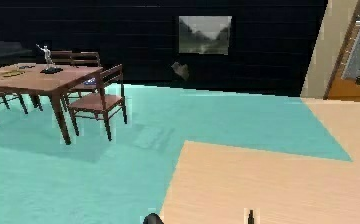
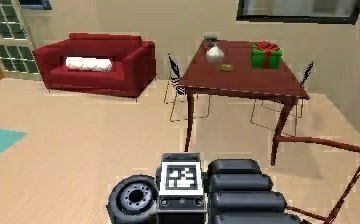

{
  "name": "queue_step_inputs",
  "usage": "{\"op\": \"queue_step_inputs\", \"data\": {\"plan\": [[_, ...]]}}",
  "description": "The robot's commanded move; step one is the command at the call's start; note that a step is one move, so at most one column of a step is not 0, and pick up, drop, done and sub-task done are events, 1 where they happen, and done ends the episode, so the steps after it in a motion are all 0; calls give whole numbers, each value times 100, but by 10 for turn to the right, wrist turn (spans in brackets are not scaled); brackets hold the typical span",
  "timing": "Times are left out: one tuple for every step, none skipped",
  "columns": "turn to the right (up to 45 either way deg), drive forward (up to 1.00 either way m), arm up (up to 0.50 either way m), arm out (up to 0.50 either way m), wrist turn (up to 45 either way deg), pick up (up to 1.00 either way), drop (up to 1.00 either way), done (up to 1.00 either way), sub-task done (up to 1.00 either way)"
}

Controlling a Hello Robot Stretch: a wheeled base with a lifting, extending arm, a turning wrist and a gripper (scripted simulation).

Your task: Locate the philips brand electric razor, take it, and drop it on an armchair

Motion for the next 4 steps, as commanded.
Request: {"op": "queue_step_inputs", "data": {"plan": [[420, 0, 0, 0, 0, 0, 0, 0, 0], [30, 0, 0, 0, 0, 0, 0, 0, 0], [0, 5, 0, 0, 0, 0, 0, 0, 0], [120, 0, 0, 0, 0, 0, 0, 0, 0]]}}
